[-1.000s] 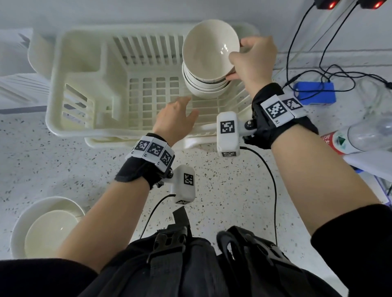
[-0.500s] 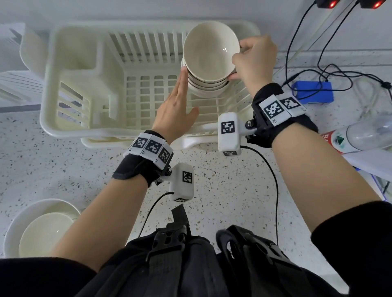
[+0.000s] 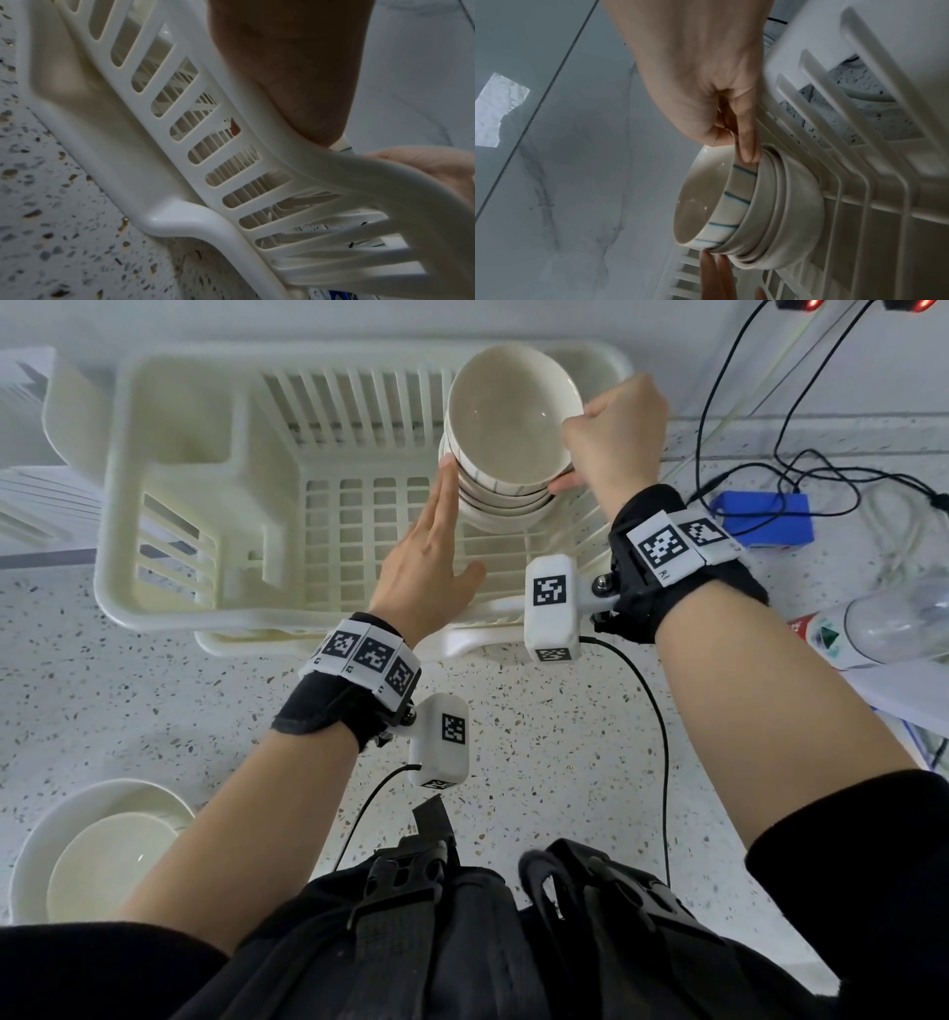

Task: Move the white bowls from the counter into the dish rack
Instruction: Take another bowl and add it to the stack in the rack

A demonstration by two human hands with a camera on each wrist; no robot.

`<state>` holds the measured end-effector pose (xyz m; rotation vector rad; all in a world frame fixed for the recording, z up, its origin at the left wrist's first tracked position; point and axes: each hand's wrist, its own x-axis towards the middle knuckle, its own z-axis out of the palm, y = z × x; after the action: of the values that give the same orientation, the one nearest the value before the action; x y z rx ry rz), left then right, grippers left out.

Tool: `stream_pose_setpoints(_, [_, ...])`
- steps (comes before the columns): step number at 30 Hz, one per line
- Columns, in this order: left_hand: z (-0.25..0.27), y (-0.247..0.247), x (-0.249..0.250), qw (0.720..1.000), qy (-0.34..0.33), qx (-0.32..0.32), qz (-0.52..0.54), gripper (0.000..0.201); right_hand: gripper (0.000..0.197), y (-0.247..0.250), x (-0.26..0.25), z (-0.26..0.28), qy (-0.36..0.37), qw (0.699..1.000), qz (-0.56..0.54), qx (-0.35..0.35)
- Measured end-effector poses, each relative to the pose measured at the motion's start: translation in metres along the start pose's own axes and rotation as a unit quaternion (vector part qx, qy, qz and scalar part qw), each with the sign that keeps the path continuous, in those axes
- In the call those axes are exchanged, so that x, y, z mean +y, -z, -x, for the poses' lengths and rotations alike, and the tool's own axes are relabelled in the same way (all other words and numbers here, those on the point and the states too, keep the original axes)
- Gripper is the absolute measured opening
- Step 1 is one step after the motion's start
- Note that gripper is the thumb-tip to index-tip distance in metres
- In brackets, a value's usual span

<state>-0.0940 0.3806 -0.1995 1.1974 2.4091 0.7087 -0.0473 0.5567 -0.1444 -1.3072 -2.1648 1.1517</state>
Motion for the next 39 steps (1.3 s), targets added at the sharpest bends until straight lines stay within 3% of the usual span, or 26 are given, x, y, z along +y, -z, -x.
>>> stream_pose_setpoints(3, [0.0, 0.0, 0.0, 1.0, 0.0, 0.001, 0.001, 0.092, 0.026, 0.0, 0.0, -0.002, -0.001, 1.0, 0.0, 0.006])
stream_pose_setpoints(12, [0.003, 0.002, 0.002, 1.0, 0.003, 0.003, 0.004, 0.091, 0.039, 0.003, 0.002, 0.006, 0.0, 1.0, 0.002, 0.0])
stream_pose_setpoints(16, [0.016, 0.009, 0.008, 1.0, 0.005, 0.018, 0.008, 0.085, 0.015, 0.007, -0.001, 0.023, -0.013, 1.0, -0.006, -0.006])
stream_pose_setpoints(20, [0.043, 0.021, 0.014, 0.999, 0.02, 0.036, 0.008, 0.079, 0.042, 0.011, -0.004, 0.054, 0.015, 0.999, -0.026, 0.029])
stream_pose_setpoints(22, [0.06, 0.028, 0.016, 0.998, 0.015, 0.053, 0.013, 0.076, 0.041, 0.015, -0.008, 0.078, 0.027, 0.998, -0.049, 0.031])
stream_pose_setpoints(30, [0.146, 0.063, 0.013, 0.988, 0.017, 0.138, 0.061, 0.045, 0.015, 0.015, -0.03, 0.19, 0.109, 0.987, -0.104, -0.054])
stream_pose_setpoints(39, [0.274, 0.087, -0.048, 0.975, 0.122, 0.163, 0.09, 0.034, 0.014, -0.059, -0.048, 0.315, 0.159, 0.964, -0.062, -0.204])
